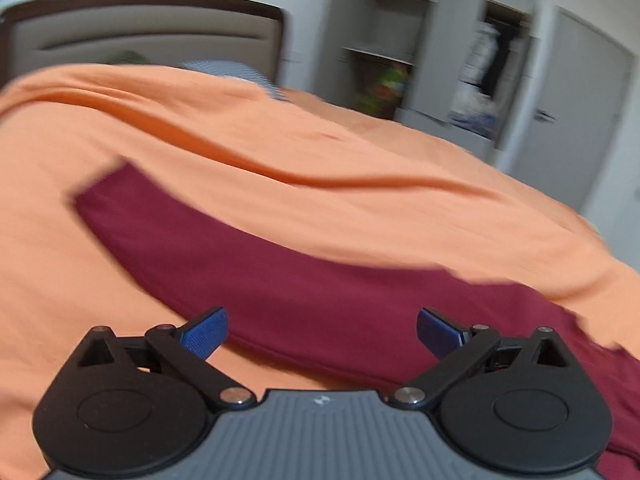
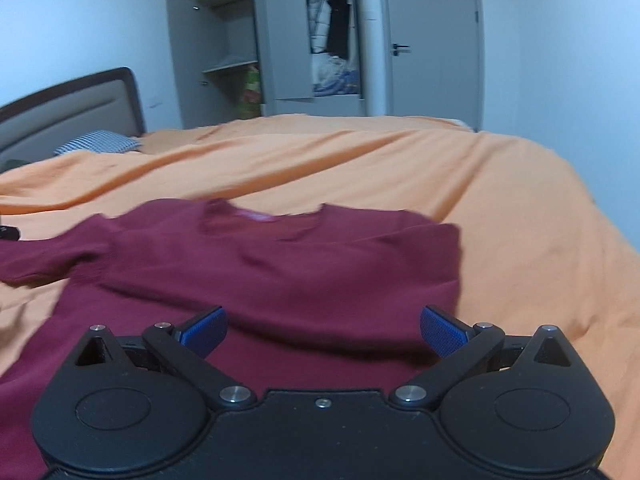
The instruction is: Fold small clothes
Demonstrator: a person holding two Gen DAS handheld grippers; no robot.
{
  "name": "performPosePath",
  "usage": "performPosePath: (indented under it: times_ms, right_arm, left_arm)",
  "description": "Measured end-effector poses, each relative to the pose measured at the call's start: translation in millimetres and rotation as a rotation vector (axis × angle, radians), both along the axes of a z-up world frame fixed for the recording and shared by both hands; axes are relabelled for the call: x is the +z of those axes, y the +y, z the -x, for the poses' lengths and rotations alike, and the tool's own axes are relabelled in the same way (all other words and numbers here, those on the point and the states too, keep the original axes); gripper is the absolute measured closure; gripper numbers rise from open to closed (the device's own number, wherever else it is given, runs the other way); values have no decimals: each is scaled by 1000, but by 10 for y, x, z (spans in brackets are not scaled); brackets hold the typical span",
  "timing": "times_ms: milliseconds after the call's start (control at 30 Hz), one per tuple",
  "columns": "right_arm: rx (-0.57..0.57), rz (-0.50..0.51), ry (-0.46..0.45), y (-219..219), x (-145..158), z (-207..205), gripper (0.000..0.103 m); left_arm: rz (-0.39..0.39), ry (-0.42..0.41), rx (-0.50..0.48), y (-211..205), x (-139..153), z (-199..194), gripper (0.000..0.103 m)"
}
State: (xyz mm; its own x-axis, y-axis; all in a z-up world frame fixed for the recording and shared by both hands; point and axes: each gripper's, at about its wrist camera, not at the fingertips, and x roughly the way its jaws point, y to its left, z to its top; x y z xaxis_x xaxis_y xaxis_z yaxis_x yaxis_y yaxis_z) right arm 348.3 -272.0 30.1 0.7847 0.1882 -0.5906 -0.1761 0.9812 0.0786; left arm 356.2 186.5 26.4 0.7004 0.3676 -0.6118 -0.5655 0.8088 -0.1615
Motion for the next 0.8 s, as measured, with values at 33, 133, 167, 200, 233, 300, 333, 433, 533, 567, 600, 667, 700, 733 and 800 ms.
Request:
performPosePath:
  times_ms: [33,133,167,200,233,300,333,433,533,567,600,667,700,733,800]
  right_arm:
    - [0,-16,5,27,2,66,1]
    - [3,-57,13,117,-16,254,1]
    - [1,-64,15,159,-33,296,1]
    - [-2,-71,18,187,-50,351,1]
    - [-4,-77,23,213,-68,377,1]
    - [-8,-80,31,274,-102,416,1]
    - [-9,-77,32,281,-131,428,1]
    - [-10,-69,46,339,-167,469,1]
    - [-4,-64,48,370,-192,498,1]
    - [-3,-62,46,376,-195,509,1]
    - [-2,-61,47,383,-199,519,1]
    - [-4,-60,52,378,-209,529,1]
    - [-5,-60,54,373,-215,534,1]
    - [-5,-60,57,368,-223,536,1]
    - [-9,-59,64,360,-242,540,1]
  left_arm:
    - [-13,3,45,161,13,47,0]
    - [-15,9,179,616,-8,187,0]
    - [5,5,216,762,-34,227,0]
    - [40,-5,245,911,-74,286,0]
    - [89,-30,255,1046,-111,330,0]
    - [156,-116,262,1215,-142,407,1]
    - [161,-150,269,1250,-138,431,3]
    - [110,-200,321,1267,-110,408,34]
    - [121,-175,399,1398,-176,331,92]
    - [143,-176,426,1457,-215,327,93]
    - [166,-189,434,1496,-253,357,93]
    - [174,-225,431,1509,-262,421,95]
    - [161,-233,426,1488,-261,423,99]
    - [144,-241,419,1472,-259,421,100]
    - [116,-275,397,1395,-210,426,100]
